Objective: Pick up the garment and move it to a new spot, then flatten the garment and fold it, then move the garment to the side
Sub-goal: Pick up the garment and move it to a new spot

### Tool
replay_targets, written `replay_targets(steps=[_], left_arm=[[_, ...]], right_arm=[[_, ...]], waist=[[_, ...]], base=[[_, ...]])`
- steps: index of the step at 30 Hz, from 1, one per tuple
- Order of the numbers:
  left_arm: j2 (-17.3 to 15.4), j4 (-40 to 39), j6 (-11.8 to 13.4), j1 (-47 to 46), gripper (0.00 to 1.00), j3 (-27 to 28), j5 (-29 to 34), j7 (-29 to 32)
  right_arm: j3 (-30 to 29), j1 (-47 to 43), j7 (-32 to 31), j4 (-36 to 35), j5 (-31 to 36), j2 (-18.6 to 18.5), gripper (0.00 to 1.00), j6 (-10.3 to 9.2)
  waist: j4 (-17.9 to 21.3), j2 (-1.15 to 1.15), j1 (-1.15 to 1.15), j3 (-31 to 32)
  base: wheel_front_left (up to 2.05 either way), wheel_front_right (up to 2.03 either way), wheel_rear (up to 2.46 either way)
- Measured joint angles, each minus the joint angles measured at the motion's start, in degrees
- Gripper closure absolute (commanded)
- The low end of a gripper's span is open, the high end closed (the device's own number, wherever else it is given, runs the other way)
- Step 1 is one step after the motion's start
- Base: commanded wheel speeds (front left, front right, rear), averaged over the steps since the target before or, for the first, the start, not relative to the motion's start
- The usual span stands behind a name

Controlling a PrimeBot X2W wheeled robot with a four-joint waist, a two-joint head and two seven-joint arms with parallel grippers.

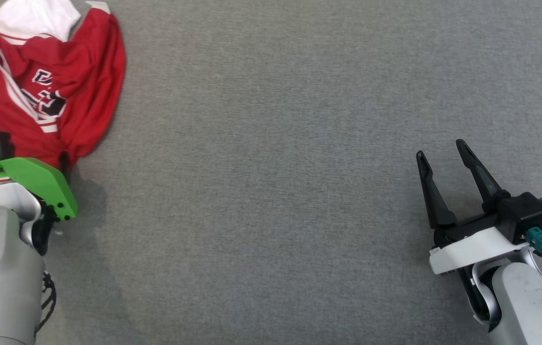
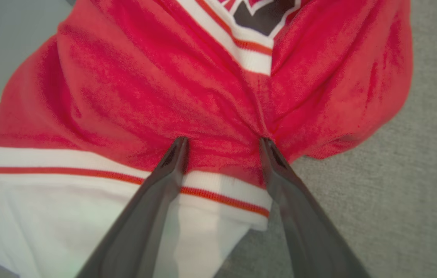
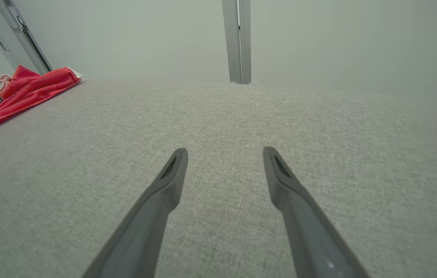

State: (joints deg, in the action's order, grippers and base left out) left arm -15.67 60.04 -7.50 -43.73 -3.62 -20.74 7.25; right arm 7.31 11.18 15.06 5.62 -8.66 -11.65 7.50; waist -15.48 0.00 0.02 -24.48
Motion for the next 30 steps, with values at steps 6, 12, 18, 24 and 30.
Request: replay_targets(steps=[6,12,18,24,30], left_arm=[[-3.3,1.1,0.2,-1.0,1.00,-1.3,-1.4,-0.1],[-4.4,-12.7,0.1,3.5,1.00,-5.6,-4.2,-5.6],[-4.7,-43.0,0.2,15.5,1.00,-10.6,-7.0,-1.5],[1.4,-72.3,2.9,24.5,1.00,-17.1,-10.4,7.0],[7.3,-80.9,5.2,26.8,1.00,-23.3,-12.8,10.7]], right_arm=[[-0.4,-1.1,0.0,1.0,-0.7,1.7,0.00,-0.01],[-0.7,-4.0,0.0,1.6,-1.3,4.4,0.00,0.00],[-1.9,-8.4,0.0,2.3,-1.8,6.5,0.00,-0.01],[-1.7,-10.6,0.0,2.5,-1.9,7.4,0.00,0.00],[-2.1,-11.2,0.0,2.4,-1.9,7.7,0.00,-0.01]], waist=[[4.7,0.00,-0.01,-0.3],[6.8,0.00,-0.01,3.8],[8.3,0.00,-0.02,9.6],[11.6,0.00,-0.02,14.1],[16.9,0.00,-0.02,16.5]], base=[[0.00,0.00,0.00],[0.00,0.00,0.00],[0.00,0.00,0.00],[0.00,0.00,0.00],[0.00,0.00,0.00]])
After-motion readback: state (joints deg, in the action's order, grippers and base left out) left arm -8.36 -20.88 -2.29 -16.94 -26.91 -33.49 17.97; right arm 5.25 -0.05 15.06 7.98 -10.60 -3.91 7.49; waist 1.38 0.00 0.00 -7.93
